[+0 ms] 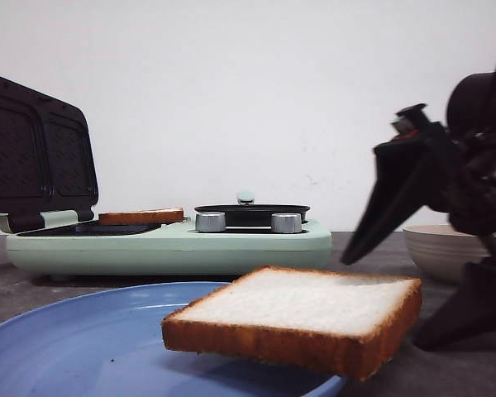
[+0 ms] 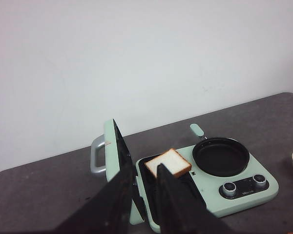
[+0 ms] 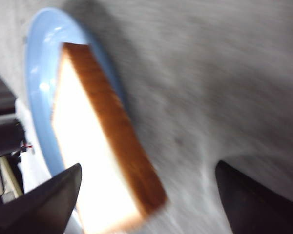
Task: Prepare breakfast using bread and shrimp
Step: 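Grasp the remaining bread slice with the right gripper and lift it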
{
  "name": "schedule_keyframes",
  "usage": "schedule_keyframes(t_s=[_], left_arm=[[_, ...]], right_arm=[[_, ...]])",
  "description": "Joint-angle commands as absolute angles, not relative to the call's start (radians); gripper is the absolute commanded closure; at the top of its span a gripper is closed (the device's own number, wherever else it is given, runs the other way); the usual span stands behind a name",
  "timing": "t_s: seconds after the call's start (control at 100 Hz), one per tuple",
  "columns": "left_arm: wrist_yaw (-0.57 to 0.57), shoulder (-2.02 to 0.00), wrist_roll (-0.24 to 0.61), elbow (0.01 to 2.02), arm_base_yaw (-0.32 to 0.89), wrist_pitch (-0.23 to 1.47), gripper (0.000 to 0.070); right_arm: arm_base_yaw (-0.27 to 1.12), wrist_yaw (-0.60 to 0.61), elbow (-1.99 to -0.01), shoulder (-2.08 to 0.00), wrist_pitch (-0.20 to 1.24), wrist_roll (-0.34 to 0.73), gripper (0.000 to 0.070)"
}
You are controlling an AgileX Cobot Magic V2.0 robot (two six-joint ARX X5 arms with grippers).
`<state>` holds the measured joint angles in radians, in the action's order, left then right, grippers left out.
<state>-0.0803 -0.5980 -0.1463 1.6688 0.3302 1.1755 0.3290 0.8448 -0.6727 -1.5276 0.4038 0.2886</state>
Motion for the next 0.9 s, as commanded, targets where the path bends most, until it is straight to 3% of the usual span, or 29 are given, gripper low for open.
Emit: schedule_keyframes(t_s=[0.0,0.06,0.1,0.26,0.6,0.89], left_arm=[[-0.087,-0.603,-0.144,1.686,0.333,1.167,0.0686],[-0.086,-0.603,-0.144,1.686,0.333,1.167,0.0685],[-0.086,-0.603,-0.144,1.686,0.333,1.167,0.0686],[-0.087,-0.603,-0.145,1.686,0.334,1.166,0.0686],[-0.086,-0.603,-0.148,1.686,0.334,1.166,0.0686],[-0.086,-0.603,-0.151,1.686,0.334,1.158,0.0685]], right_arm=[[0.348,0.811,-0.667,-1.578,0.394,0.308,0.0157],[0.36,0.811,-0.667,-1.585,0.389,0.311,0.0171],[0.368,0.811,-0.667,-1.586,0.385,0.311,0.0231],[0.378,0.811,-0.667,-1.586,0.378,0.31,0.07],[0.379,0.812,-0.691,-1.512,0.387,0.357,0.07],[0.398,0.813,-0.85,-1.417,0.456,0.391,0.07]])
